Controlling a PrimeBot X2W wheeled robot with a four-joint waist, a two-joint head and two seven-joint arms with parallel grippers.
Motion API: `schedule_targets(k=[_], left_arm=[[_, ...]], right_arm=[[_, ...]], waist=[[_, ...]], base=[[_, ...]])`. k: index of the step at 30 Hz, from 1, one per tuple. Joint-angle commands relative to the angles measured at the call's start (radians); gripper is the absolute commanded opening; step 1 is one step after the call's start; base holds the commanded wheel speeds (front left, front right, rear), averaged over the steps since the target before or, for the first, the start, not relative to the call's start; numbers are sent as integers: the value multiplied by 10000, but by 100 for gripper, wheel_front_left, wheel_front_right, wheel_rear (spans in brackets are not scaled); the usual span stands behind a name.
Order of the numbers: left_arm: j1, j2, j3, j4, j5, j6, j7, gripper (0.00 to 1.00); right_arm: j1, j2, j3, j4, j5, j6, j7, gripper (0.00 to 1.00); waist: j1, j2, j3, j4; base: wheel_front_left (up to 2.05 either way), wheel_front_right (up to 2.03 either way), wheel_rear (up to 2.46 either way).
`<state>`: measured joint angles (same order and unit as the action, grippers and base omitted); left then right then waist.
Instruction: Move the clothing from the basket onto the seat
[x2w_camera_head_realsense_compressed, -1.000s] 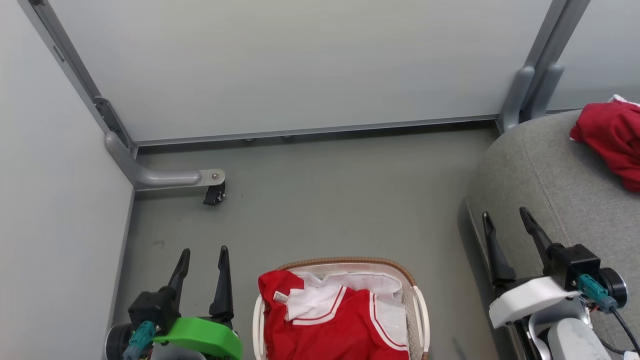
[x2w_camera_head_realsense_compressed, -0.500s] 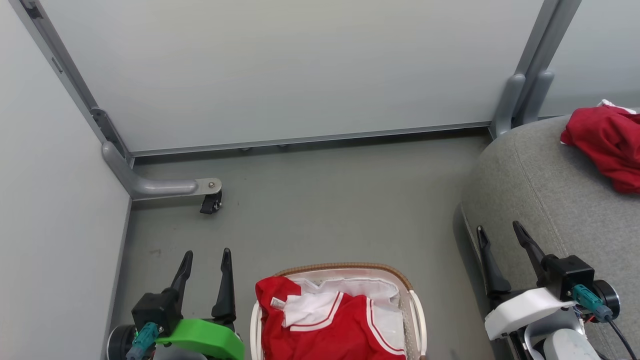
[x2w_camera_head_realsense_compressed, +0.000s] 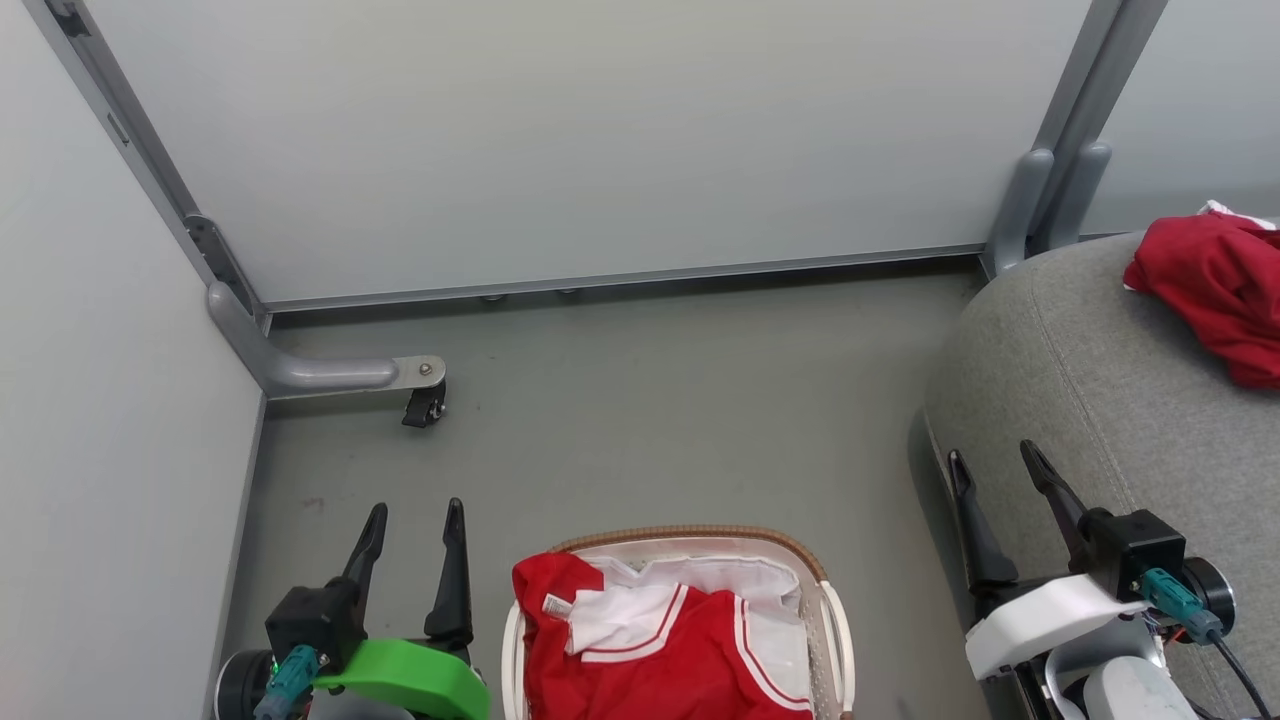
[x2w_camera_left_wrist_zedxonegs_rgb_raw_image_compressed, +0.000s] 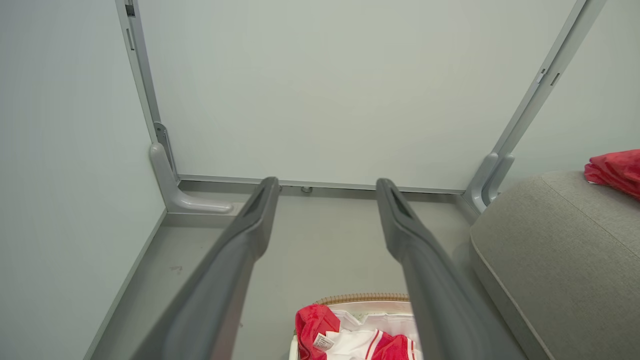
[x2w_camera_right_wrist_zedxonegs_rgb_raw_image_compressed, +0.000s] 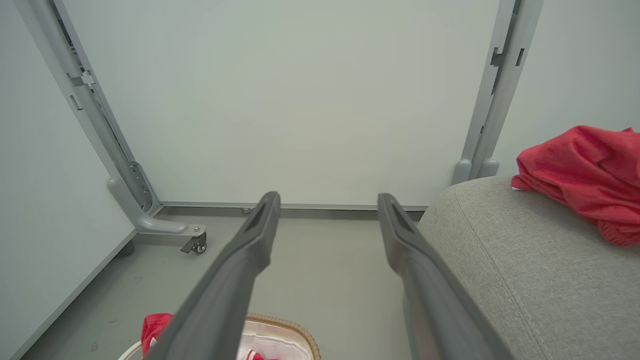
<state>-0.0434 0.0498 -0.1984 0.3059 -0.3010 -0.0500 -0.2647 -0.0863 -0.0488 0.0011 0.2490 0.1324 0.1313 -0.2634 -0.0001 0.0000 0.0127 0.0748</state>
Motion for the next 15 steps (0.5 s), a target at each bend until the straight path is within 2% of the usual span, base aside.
schedule_targets(k=[1,11,15], left_arm=[[-5,13,-10,-2,63,-53,6,100],[-299,13,-398,141,283,-184,6,100],[-1017,13,-1183,476,381,-337,6,100]], right_arm=[[63,-32,-6,-40,39,-10,-19,100],[62,-32,-54,-84,18,-10,-20,100],[-170,-32,-264,-200,-173,-10,-19,100]], waist=[[1,0,3,-3],[1,0,135,-100],[1,0,692,-223]], base=[[0,0,0],[0,0,0],[0,0,0]])
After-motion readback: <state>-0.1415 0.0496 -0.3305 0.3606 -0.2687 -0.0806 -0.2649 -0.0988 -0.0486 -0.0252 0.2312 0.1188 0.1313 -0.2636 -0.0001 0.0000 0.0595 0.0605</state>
